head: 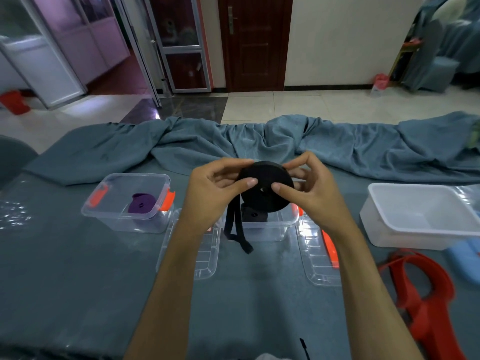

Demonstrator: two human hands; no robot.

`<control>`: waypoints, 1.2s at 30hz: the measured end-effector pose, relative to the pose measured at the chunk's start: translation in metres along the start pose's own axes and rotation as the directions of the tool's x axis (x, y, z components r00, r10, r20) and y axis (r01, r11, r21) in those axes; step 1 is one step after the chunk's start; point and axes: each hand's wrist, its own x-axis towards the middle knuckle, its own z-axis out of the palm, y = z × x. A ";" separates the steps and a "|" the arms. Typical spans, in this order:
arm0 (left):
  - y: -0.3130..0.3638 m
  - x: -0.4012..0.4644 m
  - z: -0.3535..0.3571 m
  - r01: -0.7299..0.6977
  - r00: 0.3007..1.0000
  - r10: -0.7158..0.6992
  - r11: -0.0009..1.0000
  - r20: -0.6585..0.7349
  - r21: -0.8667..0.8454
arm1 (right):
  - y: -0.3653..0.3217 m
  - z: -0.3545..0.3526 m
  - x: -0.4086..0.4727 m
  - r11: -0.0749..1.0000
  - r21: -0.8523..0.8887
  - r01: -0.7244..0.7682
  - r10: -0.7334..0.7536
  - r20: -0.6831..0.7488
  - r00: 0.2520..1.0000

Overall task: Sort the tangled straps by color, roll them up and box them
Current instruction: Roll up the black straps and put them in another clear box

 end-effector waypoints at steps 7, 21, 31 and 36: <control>-0.004 0.000 0.001 -0.068 0.997 0.067 0.998 -0.031 -0.016 | -0.007 -0.007 -0.002 0.994 0.001 0.108 -0.108 -0.032 0.994; -0.002 -0.001 0.008 -0.095 0.991 0.095 0.995 -0.097 0.000 | 0.004 -0.005 0.005 1.000 0.008 -0.004 0.003 0.094 0.996; -0.013 0.003 0.009 -0.068 0.997 0.067 0.998 -0.039 -0.012 | 0.004 -0.008 0.008 0.999 0.027 0.019 -0.020 0.044 0.999; -0.015 0.003 0.014 -0.024 0.996 0.012 0.992 -0.094 -0.125 | 0.003 -0.012 0.010 0.996 -0.044 0.079 -0.076 0.063 0.995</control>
